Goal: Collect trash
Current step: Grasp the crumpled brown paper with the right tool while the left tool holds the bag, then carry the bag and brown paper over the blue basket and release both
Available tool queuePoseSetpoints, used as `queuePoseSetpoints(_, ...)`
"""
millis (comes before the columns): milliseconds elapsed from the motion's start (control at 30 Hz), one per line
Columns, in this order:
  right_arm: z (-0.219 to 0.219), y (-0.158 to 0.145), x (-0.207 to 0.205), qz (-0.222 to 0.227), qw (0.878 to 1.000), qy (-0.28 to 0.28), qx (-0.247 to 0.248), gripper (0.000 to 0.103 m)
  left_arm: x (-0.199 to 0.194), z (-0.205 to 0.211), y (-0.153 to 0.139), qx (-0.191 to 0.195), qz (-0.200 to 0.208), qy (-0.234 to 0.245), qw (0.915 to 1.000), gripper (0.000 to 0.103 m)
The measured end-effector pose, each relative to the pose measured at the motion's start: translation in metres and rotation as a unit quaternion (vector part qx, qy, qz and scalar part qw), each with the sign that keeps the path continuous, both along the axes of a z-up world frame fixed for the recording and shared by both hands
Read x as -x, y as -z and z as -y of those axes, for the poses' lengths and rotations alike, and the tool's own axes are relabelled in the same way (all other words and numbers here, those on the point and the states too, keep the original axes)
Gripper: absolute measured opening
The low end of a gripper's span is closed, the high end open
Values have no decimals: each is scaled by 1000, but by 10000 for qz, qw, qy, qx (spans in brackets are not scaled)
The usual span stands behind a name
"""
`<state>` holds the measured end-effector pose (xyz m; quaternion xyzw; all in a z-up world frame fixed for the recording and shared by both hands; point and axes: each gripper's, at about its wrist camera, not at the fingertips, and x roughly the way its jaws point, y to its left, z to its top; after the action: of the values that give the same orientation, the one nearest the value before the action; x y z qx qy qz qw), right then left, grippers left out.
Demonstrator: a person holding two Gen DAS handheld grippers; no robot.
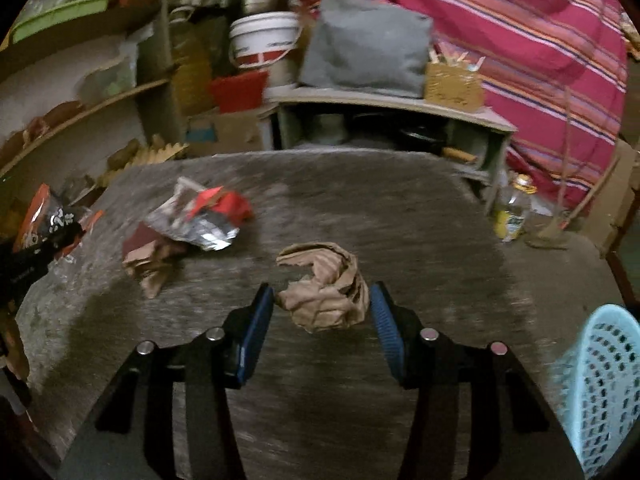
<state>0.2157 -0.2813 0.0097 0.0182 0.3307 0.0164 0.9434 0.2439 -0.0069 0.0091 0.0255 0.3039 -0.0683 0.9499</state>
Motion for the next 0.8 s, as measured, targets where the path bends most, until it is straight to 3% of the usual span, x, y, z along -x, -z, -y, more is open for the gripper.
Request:
queuePoseSetpoints(500,125,-19,56,211,9955,918,61,51,11,128,-7,-12,237,701,9973,33)
queuePoseSetpoints(800,209,-23,99,295,9850,1692,-138,51,46,224,-18,-11,399,1429,9889,33)
